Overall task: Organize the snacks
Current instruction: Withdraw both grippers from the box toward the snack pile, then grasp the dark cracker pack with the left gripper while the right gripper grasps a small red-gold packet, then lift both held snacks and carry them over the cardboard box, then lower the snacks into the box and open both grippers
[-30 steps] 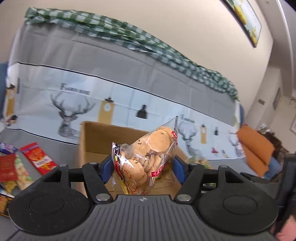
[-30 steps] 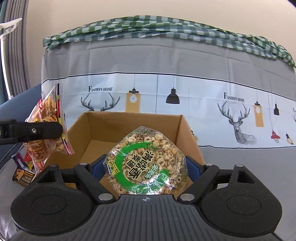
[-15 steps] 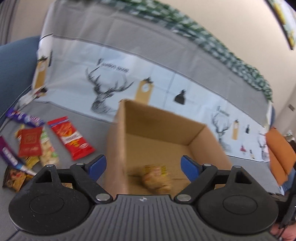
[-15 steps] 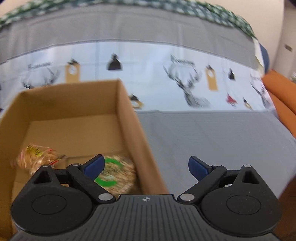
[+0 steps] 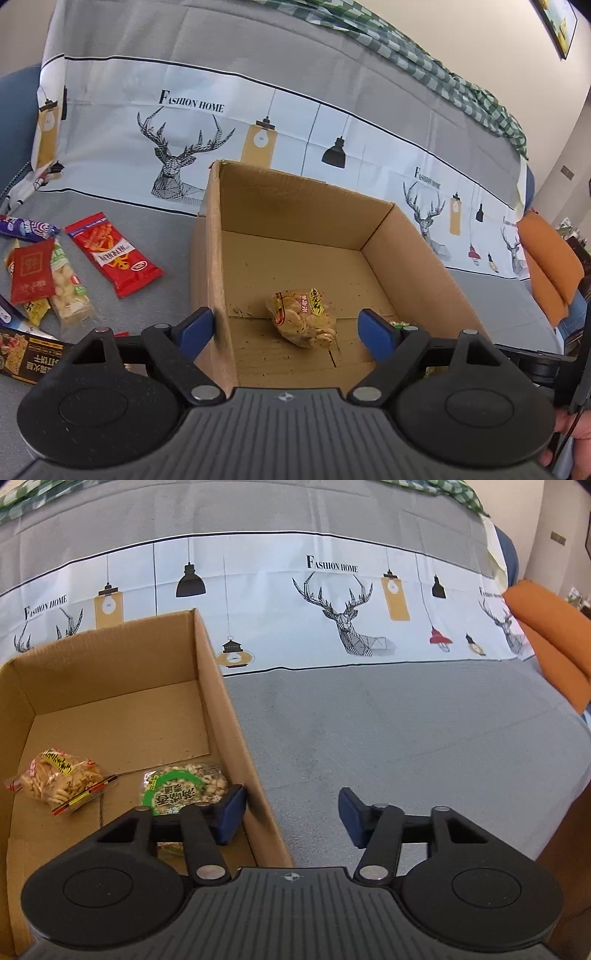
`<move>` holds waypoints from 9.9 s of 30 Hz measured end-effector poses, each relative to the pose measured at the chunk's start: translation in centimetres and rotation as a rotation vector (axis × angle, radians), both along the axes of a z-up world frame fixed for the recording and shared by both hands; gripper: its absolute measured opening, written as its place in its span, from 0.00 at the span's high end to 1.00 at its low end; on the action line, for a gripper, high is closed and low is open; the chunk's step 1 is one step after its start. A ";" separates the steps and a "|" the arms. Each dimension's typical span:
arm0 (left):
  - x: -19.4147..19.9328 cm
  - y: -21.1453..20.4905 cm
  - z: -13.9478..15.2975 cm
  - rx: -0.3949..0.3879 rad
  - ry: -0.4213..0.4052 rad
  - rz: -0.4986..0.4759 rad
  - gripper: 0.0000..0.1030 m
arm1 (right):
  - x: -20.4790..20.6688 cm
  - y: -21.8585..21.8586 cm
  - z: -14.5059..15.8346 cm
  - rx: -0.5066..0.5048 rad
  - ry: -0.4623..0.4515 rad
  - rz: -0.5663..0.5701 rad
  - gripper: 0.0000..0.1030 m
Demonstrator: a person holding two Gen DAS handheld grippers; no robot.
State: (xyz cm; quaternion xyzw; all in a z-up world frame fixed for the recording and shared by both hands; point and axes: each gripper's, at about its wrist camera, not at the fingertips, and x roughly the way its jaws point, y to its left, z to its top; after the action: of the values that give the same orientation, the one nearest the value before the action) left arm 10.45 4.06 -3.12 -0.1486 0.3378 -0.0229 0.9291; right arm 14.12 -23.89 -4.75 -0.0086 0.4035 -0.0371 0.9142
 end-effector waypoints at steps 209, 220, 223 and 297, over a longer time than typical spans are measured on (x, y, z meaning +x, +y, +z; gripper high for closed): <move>-3.0 8.4 4.6 -0.120 -0.084 0.149 0.59 | -4.5 9.2 7.5 0.378 -0.322 0.409 0.81; -1.0 0.3 4.4 -0.046 -0.170 -0.051 0.59 | -3.9 6.0 6.7 0.300 -0.325 0.353 0.81; -1.0 -1.3 4.3 -0.023 -0.183 -0.093 0.59 | -3.8 5.2 6.5 0.293 -0.324 0.335 0.81; -1.4 -2.6 3.9 0.009 -0.185 -0.138 0.59 | -3.5 4.3 6.1 0.264 -0.319 0.323 0.81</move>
State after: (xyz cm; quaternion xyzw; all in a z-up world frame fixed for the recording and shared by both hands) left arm 9.00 1.50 0.80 -0.1181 0.2602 -0.0987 0.9532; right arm 10.62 -19.56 1.38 0.0526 0.2488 0.1616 0.9535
